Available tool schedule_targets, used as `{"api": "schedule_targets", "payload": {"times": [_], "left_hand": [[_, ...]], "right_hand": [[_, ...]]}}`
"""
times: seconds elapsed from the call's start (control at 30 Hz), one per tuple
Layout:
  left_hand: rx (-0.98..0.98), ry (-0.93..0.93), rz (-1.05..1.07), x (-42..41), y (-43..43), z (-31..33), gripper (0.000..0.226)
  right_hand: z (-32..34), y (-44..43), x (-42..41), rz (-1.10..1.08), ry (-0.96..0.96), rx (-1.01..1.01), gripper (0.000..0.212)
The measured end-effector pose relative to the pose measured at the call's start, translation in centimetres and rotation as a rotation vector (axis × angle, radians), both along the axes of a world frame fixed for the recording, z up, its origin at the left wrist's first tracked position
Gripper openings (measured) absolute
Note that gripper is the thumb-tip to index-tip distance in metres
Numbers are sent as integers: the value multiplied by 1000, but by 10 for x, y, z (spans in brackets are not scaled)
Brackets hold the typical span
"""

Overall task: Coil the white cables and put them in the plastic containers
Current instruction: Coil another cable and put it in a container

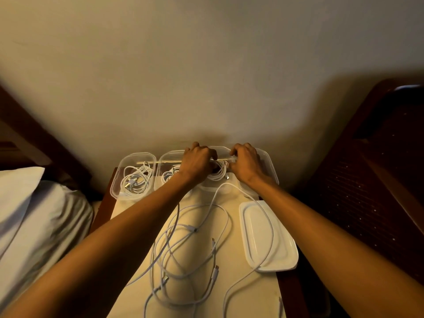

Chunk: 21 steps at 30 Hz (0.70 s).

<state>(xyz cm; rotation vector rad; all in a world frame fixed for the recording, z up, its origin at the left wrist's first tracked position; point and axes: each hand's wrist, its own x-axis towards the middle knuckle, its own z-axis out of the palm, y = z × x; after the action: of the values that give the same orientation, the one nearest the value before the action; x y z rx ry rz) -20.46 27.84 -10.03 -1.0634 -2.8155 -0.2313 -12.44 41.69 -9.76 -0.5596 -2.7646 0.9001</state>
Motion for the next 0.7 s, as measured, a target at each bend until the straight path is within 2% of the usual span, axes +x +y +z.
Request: {"api": "schedule_targets", "payload": {"times": [0.1,0.27,0.33,0.47,0.57,0.63,0.7], "left_hand": [[49,-23,-5,1,-2,7,28],[284,-121,-21,14,-15,33,22],[344,-158,-42,25,-27,49,20],[332,-209,-116,56,-60,78,13],[262,-302,-171,82,-82,94,17],[226,-438,-159,98,-93,105,33],[175,-551,-110,110,-103,116,55]], "right_hand": [[1,-1,5,3,28,5,28],[13,-7,18,-22,186,-23,13],[20,-10,26,-17,218,-68,17],[41,-25,54,126,-12,-155,31],[63,-43,75,254,-243,-157,23],[82,-55,85,271,-365,-178,22],[107,-63,92,235,-399,-171,24]]}}
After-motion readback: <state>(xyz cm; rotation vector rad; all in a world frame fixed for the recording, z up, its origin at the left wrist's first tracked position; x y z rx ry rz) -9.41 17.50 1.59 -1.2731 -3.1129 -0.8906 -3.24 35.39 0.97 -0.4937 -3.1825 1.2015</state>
